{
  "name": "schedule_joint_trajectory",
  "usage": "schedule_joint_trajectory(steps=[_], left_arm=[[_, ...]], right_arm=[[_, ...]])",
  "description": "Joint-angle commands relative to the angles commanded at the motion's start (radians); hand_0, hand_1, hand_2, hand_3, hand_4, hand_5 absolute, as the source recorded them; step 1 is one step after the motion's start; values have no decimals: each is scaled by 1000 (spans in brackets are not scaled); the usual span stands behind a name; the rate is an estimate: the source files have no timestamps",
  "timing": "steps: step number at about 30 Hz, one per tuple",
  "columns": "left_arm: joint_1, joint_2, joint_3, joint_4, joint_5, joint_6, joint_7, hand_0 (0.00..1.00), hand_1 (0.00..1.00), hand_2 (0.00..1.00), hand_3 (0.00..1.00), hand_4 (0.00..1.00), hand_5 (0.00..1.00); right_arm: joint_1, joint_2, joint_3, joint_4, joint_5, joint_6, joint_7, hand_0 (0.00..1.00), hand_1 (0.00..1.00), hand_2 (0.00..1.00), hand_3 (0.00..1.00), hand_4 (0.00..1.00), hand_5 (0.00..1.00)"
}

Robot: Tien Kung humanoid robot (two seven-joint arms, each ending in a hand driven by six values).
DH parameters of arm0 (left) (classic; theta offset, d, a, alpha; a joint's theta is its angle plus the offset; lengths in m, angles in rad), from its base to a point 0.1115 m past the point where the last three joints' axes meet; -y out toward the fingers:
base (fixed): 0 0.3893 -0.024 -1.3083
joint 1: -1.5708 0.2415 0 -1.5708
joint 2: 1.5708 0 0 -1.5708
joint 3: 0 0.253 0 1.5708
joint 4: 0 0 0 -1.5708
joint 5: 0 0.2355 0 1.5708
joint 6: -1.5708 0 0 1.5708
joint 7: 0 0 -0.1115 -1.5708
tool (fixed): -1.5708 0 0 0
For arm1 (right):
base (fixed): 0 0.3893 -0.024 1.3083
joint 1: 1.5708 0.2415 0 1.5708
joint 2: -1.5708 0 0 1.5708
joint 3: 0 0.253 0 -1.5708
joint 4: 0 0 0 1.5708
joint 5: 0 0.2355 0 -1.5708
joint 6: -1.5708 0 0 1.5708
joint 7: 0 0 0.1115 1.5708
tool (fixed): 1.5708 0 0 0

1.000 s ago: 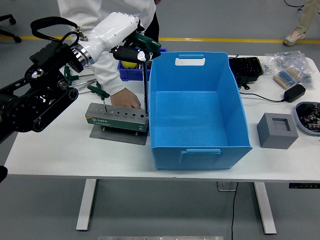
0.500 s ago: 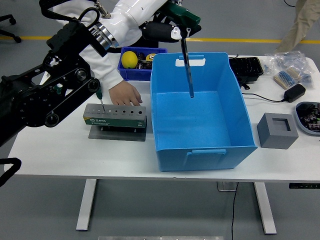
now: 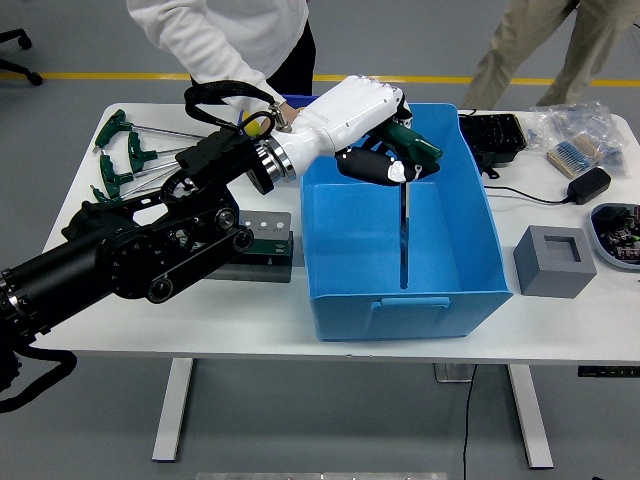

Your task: Lift tool from toolbox,place it in box,lift tool from toolbox,place it in box

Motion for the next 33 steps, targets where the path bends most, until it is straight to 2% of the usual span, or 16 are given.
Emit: schedule_joint_trajectory(steps=[4, 5, 10, 11, 16, 17, 22, 23, 28, 29, 33], left_arm=[[-5, -23, 34, 28, -6, -23, -2, 234, 131, 166, 188, 783, 551], [-6, -26, 36, 33, -7, -30, -2, 302, 292, 353, 418, 817, 549], [-14, -46, 45, 58, -25, -47, -16, 302, 292, 353, 418, 817, 549], [-15, -49, 46, 62, -27, -50, -19, 404, 489, 589, 606, 889, 595], [-20, -66, 50, 105, -34, -66, -35, 404, 489, 589, 606, 889, 595], [-21, -69, 50, 113, -34, -65, -39, 487, 600, 700, 698, 939, 608], [-21, -74, 38, 131, -34, -47, -57, 487, 600, 700, 698, 939, 608], [-21, -73, 34, 128, -32, -45, -59, 537, 643, 758, 736, 949, 601], [-13, -61, 5, 100, -14, -49, -54, 537, 643, 758, 736, 949, 601], [-10, -57, -1, 94, -7, -53, -52, 543, 646, 759, 735, 921, 593], [12, -23, -43, 53, 39, -73, -35, 543, 646, 759, 735, 921, 593]], right_arm=[[4, -3, 1, 1, -3, 0, 0, 711, 689, 732, 598, 831, 723], [4, -3, 2, 1, -4, 0, -1, 708, 687, 732, 598, 831, 723], [6, -6, 6, 1, -12, 0, -3, 708, 687, 732, 598, 831, 723], [6, -7, 7, 1, -13, 0, -3, 710, 687, 733, 598, 831, 723], [8, -8, 11, 1, -21, -1, -6, 710, 687, 733, 598, 831, 723], [8, -8, 11, 1, -22, -1, -6, 711, 688, 732, 598, 831, 723], [7, -9, 13, 2, -25, -1, -6, 711, 688, 732, 598, 831, 723], [7, -9, 14, 2, -25, -1, -6, 710, 688, 733, 598, 831, 723], [3, -8, 14, 2, -25, -1, -6, 710, 688, 733, 598, 831, 723], [2, -8, 14, 2, -24, -1, -6, 708, 688, 733, 598, 831, 722], [-3, -5, 9, 1, -14, -1, -3, 708, 688, 733, 598, 831, 722]])
